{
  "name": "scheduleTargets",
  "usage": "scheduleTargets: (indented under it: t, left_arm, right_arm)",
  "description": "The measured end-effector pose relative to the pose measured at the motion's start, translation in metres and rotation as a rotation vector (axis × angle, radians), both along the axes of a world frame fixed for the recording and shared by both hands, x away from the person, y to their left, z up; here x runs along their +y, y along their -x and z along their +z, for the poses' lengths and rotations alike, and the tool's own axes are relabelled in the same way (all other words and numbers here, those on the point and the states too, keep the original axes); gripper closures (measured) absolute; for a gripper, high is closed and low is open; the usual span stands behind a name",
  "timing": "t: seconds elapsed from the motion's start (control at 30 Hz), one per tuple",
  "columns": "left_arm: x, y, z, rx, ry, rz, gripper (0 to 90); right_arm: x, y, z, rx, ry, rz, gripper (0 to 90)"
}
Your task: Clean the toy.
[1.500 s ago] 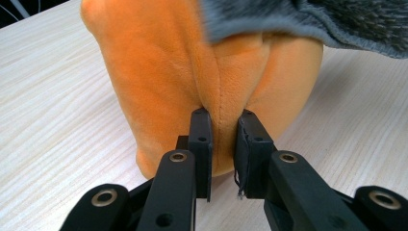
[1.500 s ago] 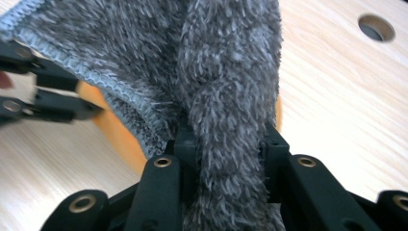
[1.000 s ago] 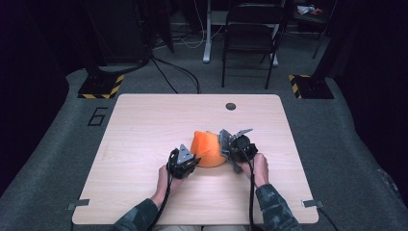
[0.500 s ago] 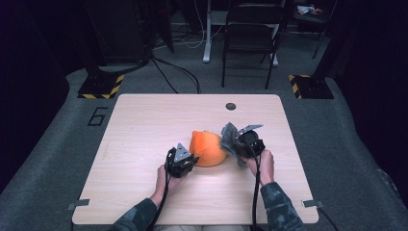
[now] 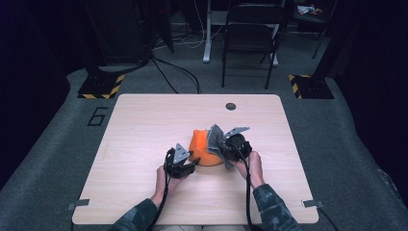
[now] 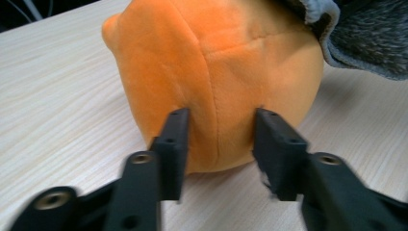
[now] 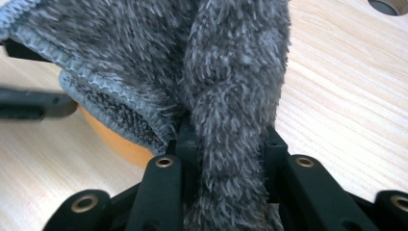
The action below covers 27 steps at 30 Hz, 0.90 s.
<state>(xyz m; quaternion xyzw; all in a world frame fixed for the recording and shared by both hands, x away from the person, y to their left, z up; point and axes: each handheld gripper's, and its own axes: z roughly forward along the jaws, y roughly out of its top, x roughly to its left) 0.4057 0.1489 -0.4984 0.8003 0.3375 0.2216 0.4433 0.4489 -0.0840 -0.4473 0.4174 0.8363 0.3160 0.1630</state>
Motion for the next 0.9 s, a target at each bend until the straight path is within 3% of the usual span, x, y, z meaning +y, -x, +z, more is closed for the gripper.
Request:
scheduleTargets:
  t: [0.2, 0.27, 0.4, 0.47, 0.6, 0.7, 0.83, 0.9]
  left_arm:
    - [-0.012, 0.001, -0.008, -0.001, -0.045, 0.029, 46.1]
    - [-0.014, 0.000, -0.011, -0.006, -0.055, 0.041, 52.1]
    - [-0.010, -0.002, -0.012, -0.002, -0.022, 0.028, 73.0]
    - [-0.008, -0.002, -0.010, -0.007, -0.010, 0.028, 78.4]
    - [-0.006, -0.001, -0.005, -0.010, 0.010, 0.015, 83.2]
    - [-0.006, 0.000, -0.001, -0.009, 0.026, 0.005, 84.3]
    - [-0.007, 0.005, 0.007, -0.016, 0.041, -0.016, 84.7]
    - [-0.008, 0.006, 0.008, -0.010, 0.034, -0.027, 84.7]
  right_arm:
    - [-0.001, -0.004, -0.003, 0.003, -0.020, -0.016, 69.6]
    - [0.000, -0.003, -0.004, 0.006, -0.019, -0.023, 69.6]
    - [-0.001, -0.004, -0.003, 0.006, -0.020, -0.022, 69.5]
    - [-0.002, -0.003, 0.000, 0.000, -0.014, -0.022, 69.4]
    - [0.002, 0.003, 0.015, -0.040, -0.007, -0.030, 69.5]
    - [0.008, 0.010, 0.030, -0.078, -0.036, -0.014, 69.5]
    - [0.025, 0.022, 0.040, -0.122, -0.031, 0.053, 69.4]
    - [0.035, 0.026, 0.038, -0.119, -0.013, 0.075, 69.4]
